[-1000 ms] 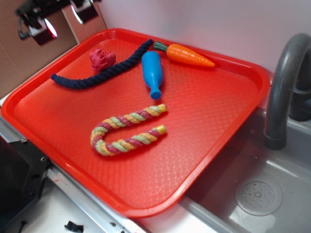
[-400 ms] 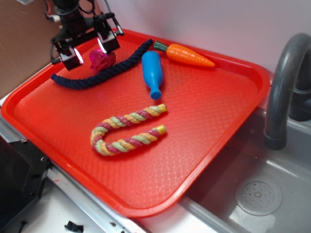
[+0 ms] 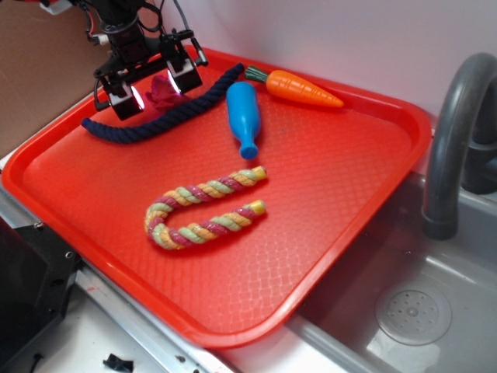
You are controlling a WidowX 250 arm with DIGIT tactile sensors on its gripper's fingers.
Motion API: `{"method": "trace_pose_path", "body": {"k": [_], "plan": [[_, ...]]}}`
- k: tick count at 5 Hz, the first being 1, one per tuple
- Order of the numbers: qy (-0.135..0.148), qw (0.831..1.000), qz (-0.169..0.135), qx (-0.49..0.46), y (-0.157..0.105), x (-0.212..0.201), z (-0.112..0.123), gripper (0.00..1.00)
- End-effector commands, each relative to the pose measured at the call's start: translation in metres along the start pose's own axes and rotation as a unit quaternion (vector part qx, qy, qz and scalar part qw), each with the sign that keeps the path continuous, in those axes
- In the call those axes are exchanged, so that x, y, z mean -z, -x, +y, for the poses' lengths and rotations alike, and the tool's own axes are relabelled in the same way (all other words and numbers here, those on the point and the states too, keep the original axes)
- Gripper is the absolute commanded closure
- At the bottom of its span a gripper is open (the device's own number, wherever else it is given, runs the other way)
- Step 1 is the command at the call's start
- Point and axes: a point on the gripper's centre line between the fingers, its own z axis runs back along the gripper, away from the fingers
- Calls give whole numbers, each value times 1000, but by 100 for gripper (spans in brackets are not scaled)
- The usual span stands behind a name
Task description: Grab the red paper.
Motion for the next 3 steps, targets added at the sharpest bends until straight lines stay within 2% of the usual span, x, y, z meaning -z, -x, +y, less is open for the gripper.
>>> {"method": "trace_pose_path", "body": {"k": [1, 2, 3], "plan": [[14, 1000, -8, 4, -3, -4, 1, 100], [18, 1000, -14, 2, -2, -13, 2, 100], [19, 999, -25, 33, -6, -41, -1, 100]]}}
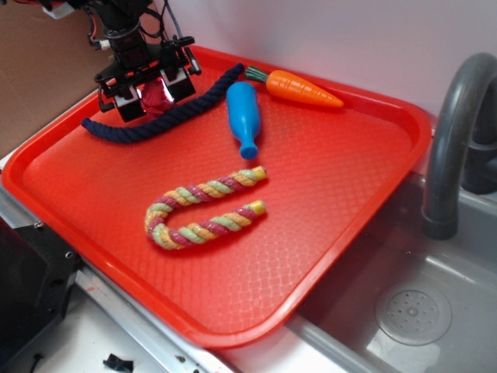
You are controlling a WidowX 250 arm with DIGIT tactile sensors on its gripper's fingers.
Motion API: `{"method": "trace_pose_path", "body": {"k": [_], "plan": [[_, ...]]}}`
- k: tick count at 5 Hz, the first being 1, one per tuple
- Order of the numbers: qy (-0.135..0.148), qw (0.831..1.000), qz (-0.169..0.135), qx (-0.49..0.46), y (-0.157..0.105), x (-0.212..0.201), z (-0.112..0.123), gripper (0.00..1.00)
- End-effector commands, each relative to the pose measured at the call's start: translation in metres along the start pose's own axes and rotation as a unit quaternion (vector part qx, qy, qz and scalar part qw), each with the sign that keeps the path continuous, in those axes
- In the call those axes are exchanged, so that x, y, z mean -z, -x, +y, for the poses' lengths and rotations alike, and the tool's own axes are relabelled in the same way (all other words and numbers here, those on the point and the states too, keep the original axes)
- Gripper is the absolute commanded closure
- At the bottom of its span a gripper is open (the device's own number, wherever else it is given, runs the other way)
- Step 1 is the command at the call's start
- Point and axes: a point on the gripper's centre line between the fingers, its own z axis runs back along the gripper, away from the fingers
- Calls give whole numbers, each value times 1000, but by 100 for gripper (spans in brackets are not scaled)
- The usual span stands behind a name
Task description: Grab the red paper.
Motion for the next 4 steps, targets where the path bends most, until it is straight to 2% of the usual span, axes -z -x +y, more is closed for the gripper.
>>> {"method": "trace_pose_path", "body": {"k": [1, 2, 3, 4], "plan": [[9, 986, -22, 163, 4, -91, -9, 100], [27, 959, 3, 282, 30, -144, -5, 100], [64, 929, 10, 364, 53, -185, 11, 100], [86, 926, 21, 366, 58, -210, 25, 100]]}}
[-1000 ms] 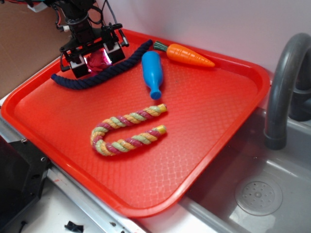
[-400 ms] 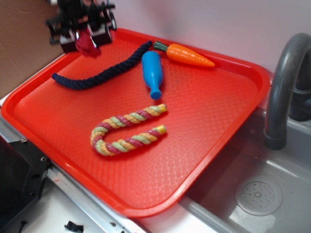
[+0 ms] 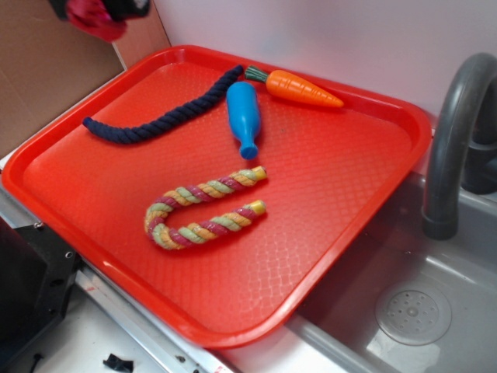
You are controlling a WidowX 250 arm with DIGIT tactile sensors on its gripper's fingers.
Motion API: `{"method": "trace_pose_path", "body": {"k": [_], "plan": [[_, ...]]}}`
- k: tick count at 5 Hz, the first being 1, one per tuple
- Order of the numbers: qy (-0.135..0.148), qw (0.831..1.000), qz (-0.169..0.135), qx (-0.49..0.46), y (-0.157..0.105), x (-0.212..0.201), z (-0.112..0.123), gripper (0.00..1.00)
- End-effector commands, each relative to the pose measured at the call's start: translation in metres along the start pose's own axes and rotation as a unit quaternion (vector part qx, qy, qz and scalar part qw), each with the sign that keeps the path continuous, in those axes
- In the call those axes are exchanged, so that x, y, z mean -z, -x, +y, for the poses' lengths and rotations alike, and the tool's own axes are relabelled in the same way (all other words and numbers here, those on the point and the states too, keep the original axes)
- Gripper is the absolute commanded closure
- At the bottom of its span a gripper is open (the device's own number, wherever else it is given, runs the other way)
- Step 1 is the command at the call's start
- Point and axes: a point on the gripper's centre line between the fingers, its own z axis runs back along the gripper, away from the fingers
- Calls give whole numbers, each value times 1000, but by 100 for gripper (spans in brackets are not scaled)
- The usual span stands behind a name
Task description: Grab the red paper.
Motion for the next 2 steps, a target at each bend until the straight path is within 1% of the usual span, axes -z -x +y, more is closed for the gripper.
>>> {"method": "trace_pose_path", "body": {"k": [1, 2], "plan": [[22, 999, -24, -5, 10, -39, 17, 100], [-5, 1000, -21, -17, 5, -34, 21, 100]]}}
